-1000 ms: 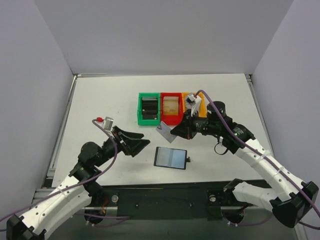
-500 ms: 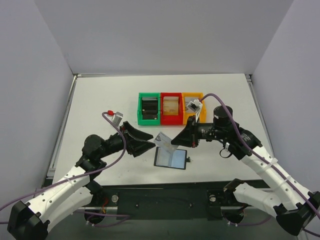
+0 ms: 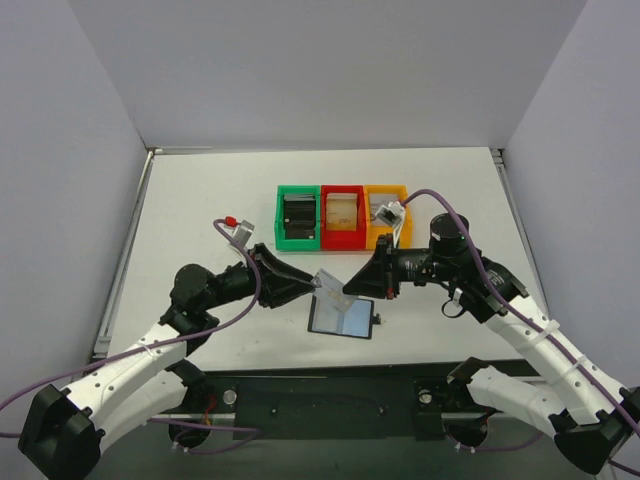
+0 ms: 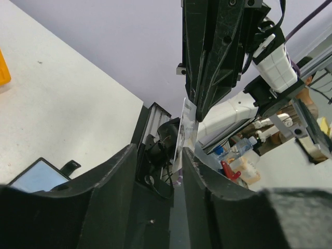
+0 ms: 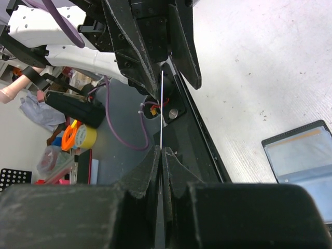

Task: Take the credit cards out of the card holder
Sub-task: Place the credit card in the storage box.

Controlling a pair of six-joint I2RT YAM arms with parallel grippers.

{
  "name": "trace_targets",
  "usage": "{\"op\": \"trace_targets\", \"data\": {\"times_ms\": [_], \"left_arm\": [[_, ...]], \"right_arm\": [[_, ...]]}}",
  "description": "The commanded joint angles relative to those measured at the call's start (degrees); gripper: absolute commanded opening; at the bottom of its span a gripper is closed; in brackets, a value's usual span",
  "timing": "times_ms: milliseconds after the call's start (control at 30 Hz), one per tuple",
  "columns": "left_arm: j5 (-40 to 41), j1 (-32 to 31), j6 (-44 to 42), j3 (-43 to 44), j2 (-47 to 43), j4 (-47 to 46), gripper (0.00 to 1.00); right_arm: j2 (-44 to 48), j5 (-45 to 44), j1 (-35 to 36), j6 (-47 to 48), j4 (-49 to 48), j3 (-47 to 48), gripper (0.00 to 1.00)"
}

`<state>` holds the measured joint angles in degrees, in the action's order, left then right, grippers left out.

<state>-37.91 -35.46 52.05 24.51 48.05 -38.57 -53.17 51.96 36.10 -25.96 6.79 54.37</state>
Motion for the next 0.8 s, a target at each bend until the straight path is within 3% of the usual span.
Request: {"op": "trace_targets", "data": {"times_ms": [0, 233, 300, 433, 567, 600, 633, 767], "left_arm": [[-3.83, 0.31, 1.3, 3.08, 0.9, -6.52, 0.43], [-4.8, 0.22, 1.47, 3.35, 0.99, -6.7, 0.48], [-5.5, 0.13, 1.56, 3.35, 1.25, -7.22, 0.42], [-6.65, 0.13, 1.47, 3.26, 1.69, -7.4, 0.19], [-7.35, -0.13, 1.47, 3.79, 2.22, -7.14, 0.17], [-7.53, -0.31, 1.21, 3.88, 2.31, -7.31, 0.12], [-7.53, -0.31, 1.12, 3.96, 2.22, -7.31, 0.0], [-7.26, -0.4, 0.68, 3.88, 1.87, -6.96, 0.0]], "right_arm": [[-0.36, 1.56, 0.55, -0.06, -1.08, 1.09, 0.0], [-1.15, 1.12, 0.99, 0.47, -0.63, 1.53, 0.0], [-1.24, 0.95, 1.17, 0.47, -0.55, 1.62, 0.0], [-1.5, 0.51, 1.43, 1.08, -0.02, 1.97, 0.0], [-1.76, 0.16, 1.87, 1.26, 0.6, 2.23, 0.0], [-1.85, 0.07, 2.05, 1.52, 0.77, 2.58, 0.0], [-1.94, -0.02, 2.05, 1.43, 1.12, 2.67, 0.0], [-2.46, -1.95, 2.14, 1.87, 2.7, 3.9, 0.04]]}}
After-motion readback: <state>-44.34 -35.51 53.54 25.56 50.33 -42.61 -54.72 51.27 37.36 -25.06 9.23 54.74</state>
